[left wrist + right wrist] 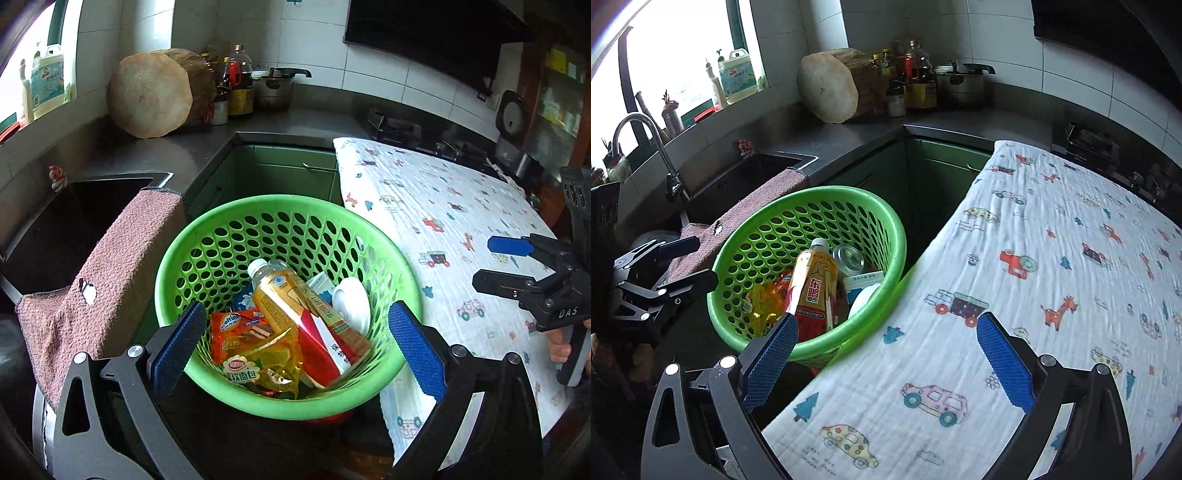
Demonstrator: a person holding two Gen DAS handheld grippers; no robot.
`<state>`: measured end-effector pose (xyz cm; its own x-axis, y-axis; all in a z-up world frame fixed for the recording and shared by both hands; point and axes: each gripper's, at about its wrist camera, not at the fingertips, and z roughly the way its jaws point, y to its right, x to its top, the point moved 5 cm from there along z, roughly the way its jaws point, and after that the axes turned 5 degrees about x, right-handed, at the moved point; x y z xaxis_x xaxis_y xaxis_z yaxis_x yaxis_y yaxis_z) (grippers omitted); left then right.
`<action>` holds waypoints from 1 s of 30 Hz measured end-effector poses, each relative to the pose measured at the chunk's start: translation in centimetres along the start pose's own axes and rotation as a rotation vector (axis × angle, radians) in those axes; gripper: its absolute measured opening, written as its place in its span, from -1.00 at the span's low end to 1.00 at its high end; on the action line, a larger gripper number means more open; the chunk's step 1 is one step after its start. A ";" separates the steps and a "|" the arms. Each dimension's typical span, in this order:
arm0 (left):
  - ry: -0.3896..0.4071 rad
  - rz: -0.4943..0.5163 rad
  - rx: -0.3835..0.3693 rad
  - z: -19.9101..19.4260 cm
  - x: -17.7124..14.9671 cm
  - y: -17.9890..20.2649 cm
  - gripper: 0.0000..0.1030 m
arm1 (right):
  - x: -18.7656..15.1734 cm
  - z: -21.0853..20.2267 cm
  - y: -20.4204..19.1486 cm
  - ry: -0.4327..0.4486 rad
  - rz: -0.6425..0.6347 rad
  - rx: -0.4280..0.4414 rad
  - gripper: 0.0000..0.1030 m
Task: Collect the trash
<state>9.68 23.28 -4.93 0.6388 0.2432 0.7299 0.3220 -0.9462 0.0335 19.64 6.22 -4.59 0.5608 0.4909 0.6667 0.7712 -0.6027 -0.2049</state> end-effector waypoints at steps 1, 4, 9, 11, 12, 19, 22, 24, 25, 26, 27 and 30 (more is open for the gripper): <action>-0.002 -0.006 -0.011 0.0 0.0 0.6 0.90 | -0.4 -0.5 0.4 0.002 0.010 -0.017 0.83; -0.023 -0.018 -0.038 0.0 0.1 2.4 0.90 | -1.6 -2.3 1.7 0.015 0.046 -0.055 0.83; 0.004 0.015 -0.056 -0.7 0.4 6.0 0.90 | -3.6 -5.5 4.0 0.038 0.108 -0.138 0.83; 0.025 0.029 -0.044 -1.1 0.5 7.5 0.90 | -4.4 -6.8 4.8 0.051 0.126 -0.180 0.84; 0.035 0.038 -0.035 -1.2 0.5 8.3 0.90 | -4.9 -7.4 5.2 0.053 0.135 -0.202 0.84; 0.066 0.107 -0.038 -2.1 0.0 13.7 0.90 | -8.2 -11.6 7.6 0.092 0.196 -0.320 0.84; 0.085 0.118 -0.062 -2.6 -0.2 15.4 0.90 | -9.3 -13.5 8.1 0.114 0.213 -0.361 0.84; 0.090 0.115 -0.085 -2.9 -0.2 16.3 0.90 | -10.0 -14.6 8.3 0.127 0.216 -0.395 0.84; 0.093 0.116 -0.087 -3.1 -0.3 16.6 0.90 | -10.3 -15.2 8.4 0.135 0.219 -0.411 0.84; 0.097 0.120 -0.088 -3.2 -0.3 16.9 0.90 | -10.6 -15.7 8.5 0.141 0.226 -0.422 0.84; 0.101 0.124 -0.088 -3.4 -0.4 17.2 0.90 | -10.9 -16.1 8.7 0.147 0.234 -0.430 0.84; 0.096 0.126 -0.099 -3.4 -0.5 17.9 0.90 | -11.8 -17.2 9.1 0.168 0.267 -0.447 0.85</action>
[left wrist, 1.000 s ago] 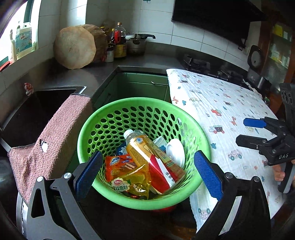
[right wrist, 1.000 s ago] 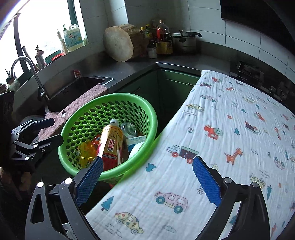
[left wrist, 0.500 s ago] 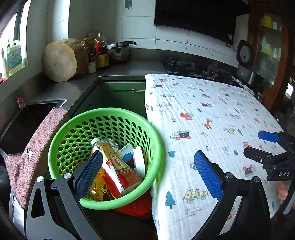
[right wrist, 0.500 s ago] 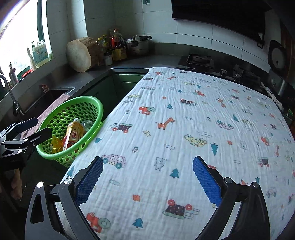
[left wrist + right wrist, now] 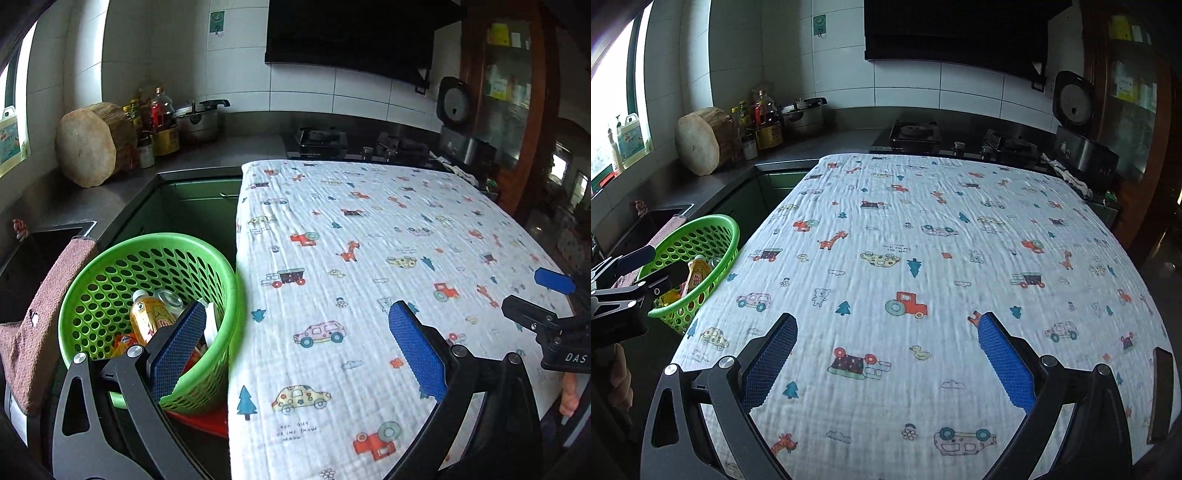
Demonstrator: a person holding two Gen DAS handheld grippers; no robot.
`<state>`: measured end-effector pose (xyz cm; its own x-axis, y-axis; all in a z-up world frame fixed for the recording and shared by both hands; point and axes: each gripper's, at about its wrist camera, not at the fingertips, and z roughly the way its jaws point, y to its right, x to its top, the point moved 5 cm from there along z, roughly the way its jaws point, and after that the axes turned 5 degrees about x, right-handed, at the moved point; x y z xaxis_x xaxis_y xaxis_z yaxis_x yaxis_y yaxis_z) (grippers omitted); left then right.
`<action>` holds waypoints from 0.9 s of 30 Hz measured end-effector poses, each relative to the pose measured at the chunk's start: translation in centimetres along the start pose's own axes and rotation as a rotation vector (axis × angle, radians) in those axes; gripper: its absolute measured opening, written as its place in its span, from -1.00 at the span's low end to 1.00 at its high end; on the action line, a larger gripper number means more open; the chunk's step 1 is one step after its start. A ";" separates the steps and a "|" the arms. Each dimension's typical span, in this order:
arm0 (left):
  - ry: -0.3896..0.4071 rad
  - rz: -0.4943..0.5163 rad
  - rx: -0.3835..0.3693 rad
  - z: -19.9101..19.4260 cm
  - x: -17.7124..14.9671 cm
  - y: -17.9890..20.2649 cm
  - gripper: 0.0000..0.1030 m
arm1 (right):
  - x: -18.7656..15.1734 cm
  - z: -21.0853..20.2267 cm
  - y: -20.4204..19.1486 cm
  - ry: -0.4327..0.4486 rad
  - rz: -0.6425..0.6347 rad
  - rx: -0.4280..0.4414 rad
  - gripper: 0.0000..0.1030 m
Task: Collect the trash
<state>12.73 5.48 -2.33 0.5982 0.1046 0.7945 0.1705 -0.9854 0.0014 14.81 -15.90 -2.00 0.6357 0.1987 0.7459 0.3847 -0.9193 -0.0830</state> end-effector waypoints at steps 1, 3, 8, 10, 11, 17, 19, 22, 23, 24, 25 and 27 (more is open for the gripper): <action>-0.004 -0.002 -0.007 0.0 0.0 0.2 0.90 | -0.1 -0.2 0.3 0.004 0.012 -0.002 0.85; -0.001 -0.003 -0.017 -0.1 0.0 0.5 0.90 | -0.4 -0.6 0.8 0.010 0.031 -0.005 0.85; -0.004 0.020 -0.007 -0.2 0.0 1.3 0.90 | -0.7 -1.4 1.4 0.028 0.064 -0.008 0.85; -0.010 0.027 -0.010 -0.2 -0.2 1.7 0.90 | -0.7 -1.5 1.4 0.032 0.068 -0.007 0.85; -0.012 0.030 -0.013 -0.2 -0.3 1.9 0.90 | -0.7 -1.5 1.5 0.033 0.068 -0.008 0.85; -0.019 0.055 -0.014 -0.1 -0.5 3.2 0.90 | -0.9 -1.7 1.8 0.040 0.073 -0.022 0.85; -0.014 0.056 -0.012 -0.2 -0.4 3.4 0.90 | -1.1 -1.8 2.2 0.040 0.081 -0.026 0.85; -0.009 0.056 -0.013 -0.1 -0.5 3.7 0.90 | -1.3 -1.9 2.6 0.046 0.096 -0.030 0.85; -0.010 0.053 -0.017 -0.1 -0.5 3.8 0.90 | -1.3 -1.9 2.7 0.047 0.102 -0.028 0.85; -0.012 0.047 -0.018 -0.1 -0.5 3.8 0.90 | -1.4 -2.0 2.8 0.049 0.106 -0.027 0.85; -0.013 0.041 -0.020 -0.1 -0.5 3.8 0.90 | -1.4 -2.0 2.8 0.051 0.109 -0.027 0.85; -0.012 0.037 -0.024 -0.1 -0.6 3.8 0.90 | -1.4 -2.0 2.9 0.052 0.111 -0.025 0.85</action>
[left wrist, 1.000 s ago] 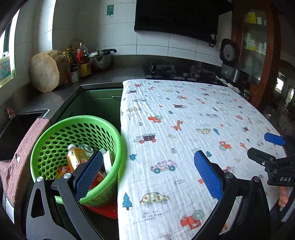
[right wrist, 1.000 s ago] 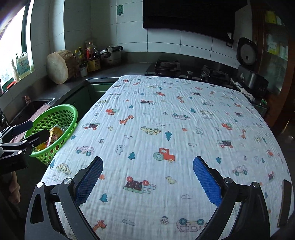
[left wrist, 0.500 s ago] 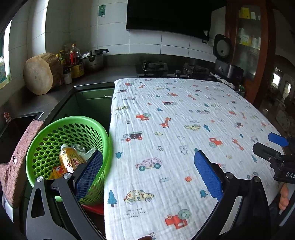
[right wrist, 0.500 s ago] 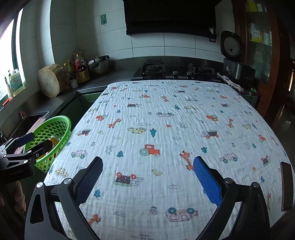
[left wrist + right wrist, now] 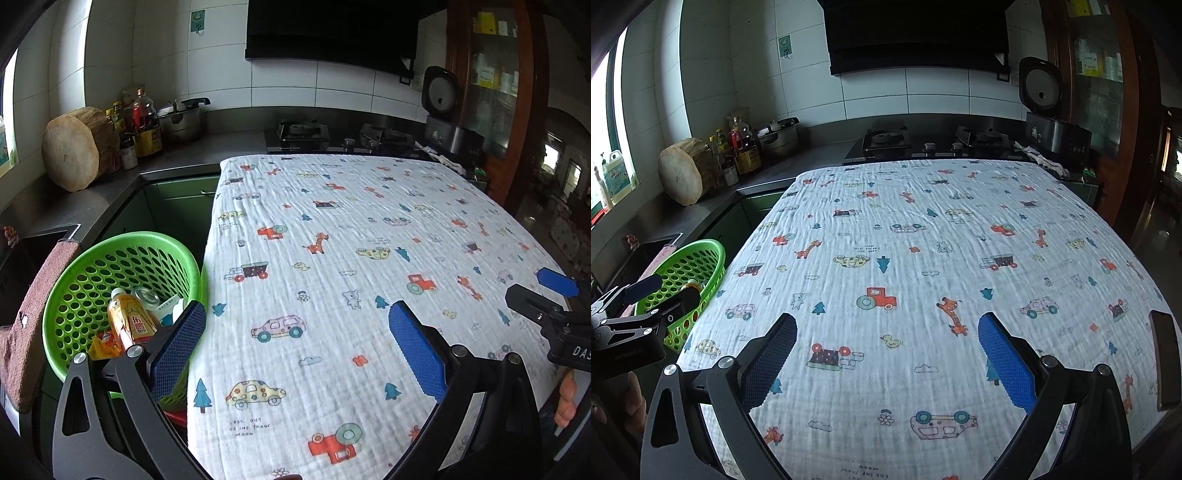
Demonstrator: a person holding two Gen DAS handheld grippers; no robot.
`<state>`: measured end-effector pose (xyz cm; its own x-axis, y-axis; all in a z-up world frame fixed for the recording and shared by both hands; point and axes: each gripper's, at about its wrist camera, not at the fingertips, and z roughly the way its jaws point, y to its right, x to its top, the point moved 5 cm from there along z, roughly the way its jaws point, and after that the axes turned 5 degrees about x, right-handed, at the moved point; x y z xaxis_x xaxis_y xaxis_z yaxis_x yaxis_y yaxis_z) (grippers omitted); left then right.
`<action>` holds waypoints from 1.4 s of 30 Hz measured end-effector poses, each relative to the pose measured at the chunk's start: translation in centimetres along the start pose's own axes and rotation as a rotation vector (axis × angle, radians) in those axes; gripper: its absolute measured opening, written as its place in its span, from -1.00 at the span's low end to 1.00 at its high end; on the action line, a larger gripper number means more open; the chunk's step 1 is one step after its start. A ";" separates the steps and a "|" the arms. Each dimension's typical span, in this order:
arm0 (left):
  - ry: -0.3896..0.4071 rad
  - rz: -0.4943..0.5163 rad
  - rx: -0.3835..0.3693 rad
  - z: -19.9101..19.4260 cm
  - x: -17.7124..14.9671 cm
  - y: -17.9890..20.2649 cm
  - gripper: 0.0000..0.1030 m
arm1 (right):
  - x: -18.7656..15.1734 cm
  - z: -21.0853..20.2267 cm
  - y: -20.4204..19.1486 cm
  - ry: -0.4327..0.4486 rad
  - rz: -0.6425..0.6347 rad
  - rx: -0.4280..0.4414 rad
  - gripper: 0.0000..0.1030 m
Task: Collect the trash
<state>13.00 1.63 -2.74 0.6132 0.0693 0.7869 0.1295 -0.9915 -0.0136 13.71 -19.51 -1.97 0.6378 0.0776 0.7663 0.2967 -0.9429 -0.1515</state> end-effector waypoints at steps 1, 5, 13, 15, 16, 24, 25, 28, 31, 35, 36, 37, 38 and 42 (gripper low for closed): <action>0.002 0.001 0.000 0.0 0.0 0.0 0.90 | 0.0 0.0 0.0 -0.001 -0.002 -0.001 0.85; 0.009 0.005 0.005 -0.2 0.0 0.2 0.90 | 0.0 -0.2 0.0 0.008 0.003 0.005 0.86; 0.023 -0.007 -0.005 -0.7 0.2 0.2 0.90 | 0.1 -0.3 0.0 0.011 0.009 0.007 0.86; 0.024 -0.010 -0.003 -0.7 0.3 0.2 0.90 | 0.1 -0.4 0.0 0.013 0.011 0.005 0.86; 0.024 -0.012 -0.003 -0.7 0.3 0.1 0.90 | 0.1 -0.4 0.0 0.013 0.012 0.006 0.86; 0.033 -0.016 -0.007 -1.0 0.4 0.1 0.90 | 0.2 -0.6 0.1 0.019 0.012 0.007 0.86; 0.033 -0.016 -0.008 -1.0 0.3 0.1 0.90 | 0.2 -0.7 0.1 0.022 0.012 0.005 0.86; 0.032 -0.015 -0.007 -1.0 0.4 0.1 0.90 | 0.2 -0.8 0.0 0.028 0.014 0.009 0.86; 0.037 -0.014 -0.005 -1.2 0.5 0.2 0.90 | 0.2 -0.9 -0.3 0.028 0.009 0.013 0.86; 0.042 -0.016 0.003 -1.5 0.5 0.2 0.90 | 0.1 -0.9 -0.6 0.031 0.001 0.021 0.86; 0.041 -0.018 0.003 -1.5 0.5 0.2 0.90 | 0.1 -1.0 -0.7 0.032 -0.001 0.024 0.86; 0.041 -0.020 0.002 -1.6 0.5 0.2 0.90 | 0.1 -1.0 -0.7 0.033 -0.002 0.023 0.86; 0.040 -0.020 0.002 -1.6 0.5 0.2 0.90 | 0.1 -1.0 -0.8 0.035 -0.002 0.022 0.86; 0.034 -0.020 0.008 -1.6 0.2 0.3 0.90 | 0.1 -0.9 -0.8 0.033 0.002 0.021 0.86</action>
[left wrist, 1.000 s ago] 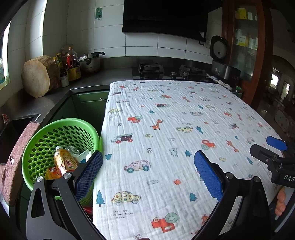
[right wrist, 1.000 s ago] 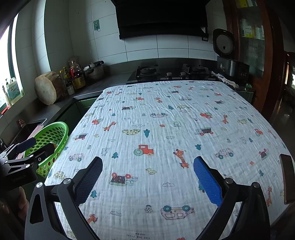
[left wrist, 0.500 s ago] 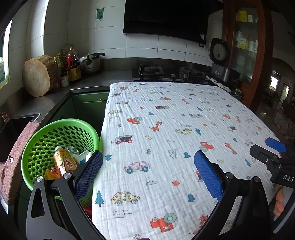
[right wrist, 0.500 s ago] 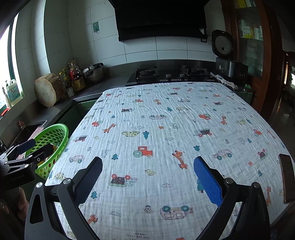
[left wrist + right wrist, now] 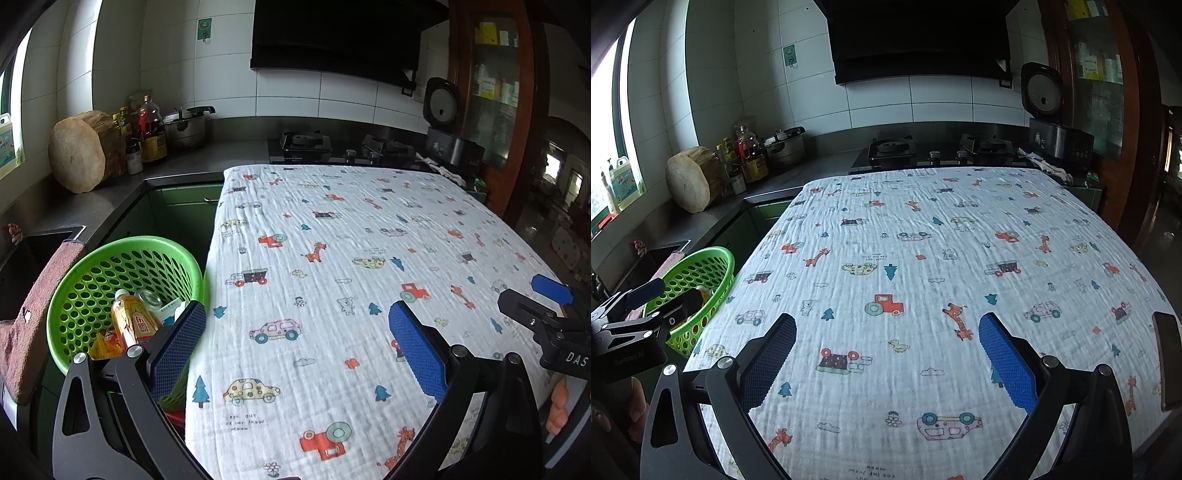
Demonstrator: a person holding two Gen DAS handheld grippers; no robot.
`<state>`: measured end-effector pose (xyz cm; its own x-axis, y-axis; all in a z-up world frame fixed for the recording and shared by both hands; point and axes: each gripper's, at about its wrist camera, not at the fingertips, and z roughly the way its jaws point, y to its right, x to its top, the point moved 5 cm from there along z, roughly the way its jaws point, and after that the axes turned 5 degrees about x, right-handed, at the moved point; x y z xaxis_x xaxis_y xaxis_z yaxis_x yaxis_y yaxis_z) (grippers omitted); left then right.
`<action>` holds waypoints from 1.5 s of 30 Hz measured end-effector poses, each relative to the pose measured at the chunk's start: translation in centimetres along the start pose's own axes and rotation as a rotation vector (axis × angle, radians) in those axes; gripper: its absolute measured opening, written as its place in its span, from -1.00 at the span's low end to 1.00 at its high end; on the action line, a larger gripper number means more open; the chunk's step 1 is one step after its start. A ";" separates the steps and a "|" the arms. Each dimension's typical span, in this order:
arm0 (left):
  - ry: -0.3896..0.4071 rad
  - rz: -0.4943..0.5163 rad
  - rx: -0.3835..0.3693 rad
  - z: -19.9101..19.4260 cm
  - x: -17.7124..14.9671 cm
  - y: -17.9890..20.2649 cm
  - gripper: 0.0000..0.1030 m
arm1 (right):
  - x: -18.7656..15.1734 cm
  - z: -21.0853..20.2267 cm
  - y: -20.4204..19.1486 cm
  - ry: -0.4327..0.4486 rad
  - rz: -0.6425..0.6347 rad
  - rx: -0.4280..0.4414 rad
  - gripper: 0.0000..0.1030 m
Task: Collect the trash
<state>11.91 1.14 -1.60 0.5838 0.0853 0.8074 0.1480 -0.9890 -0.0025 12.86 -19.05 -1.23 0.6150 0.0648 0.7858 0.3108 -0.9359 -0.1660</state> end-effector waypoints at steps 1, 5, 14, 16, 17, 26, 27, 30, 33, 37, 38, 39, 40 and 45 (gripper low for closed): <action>0.000 0.000 0.006 0.0 -0.1 0.0 0.90 | 0.0 0.0 0.0 0.001 -0.002 0.000 0.86; 0.002 -0.001 0.018 -0.3 -0.2 -0.2 0.90 | 0.1 -0.1 -0.1 0.006 -0.004 0.005 0.86; 0.003 -0.026 0.040 -0.5 -0.4 -1.0 0.90 | 0.0 0.1 -0.3 0.005 -0.005 0.014 0.86; 0.004 -0.029 0.043 -0.5 -0.4 -1.1 0.90 | -0.1 0.1 -0.4 0.006 -0.010 0.015 0.86; 0.004 -0.029 0.045 -0.5 -0.4 -1.1 0.90 | -0.1 0.1 -0.5 0.006 -0.011 0.017 0.86; 0.009 -0.027 0.054 -0.7 -0.3 -1.1 0.90 | -0.2 0.3 -0.7 -0.001 -0.009 0.018 0.86; 0.010 -0.029 0.055 -0.7 -0.3 -1.1 0.90 | -0.2 0.3 -0.8 0.000 -0.011 0.018 0.86; 0.010 -0.028 0.055 -0.7 -0.3 -1.1 0.90 | -0.2 0.3 -0.8 0.000 -0.012 0.021 0.86; 0.014 -0.027 0.054 -0.7 -0.3 -1.1 0.90 | -0.3 0.3 -0.9 -0.001 -0.011 0.021 0.86; 0.040 -0.007 0.071 -1.1 -0.2 -0.9 0.90 | -0.3 0.4 -0.8 -0.002 -0.011 0.021 0.86; 0.043 -0.005 0.075 -1.2 -0.2 -0.8 0.90 | -0.3 0.4 -0.9 -0.002 -0.011 0.020 0.86; 0.042 -0.007 0.076 -1.1 -0.2 -0.9 0.90 | -0.3 0.4 -0.8 -0.002 -0.011 0.021 0.86; 0.041 -0.009 0.073 -1.1 -0.2 -0.9 0.90 | -0.3 0.4 -0.8 -0.001 -0.011 0.022 0.86; 0.033 -0.018 0.063 -1.1 -0.2 -0.9 0.90 | -0.3 0.4 -0.8 -0.001 -0.010 0.022 0.86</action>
<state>10.79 1.90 -1.07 0.5541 0.0980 0.8267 0.2092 -0.9776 -0.0243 12.69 -18.24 -1.59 0.6129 0.0742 0.7866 0.3326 -0.9273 -0.1716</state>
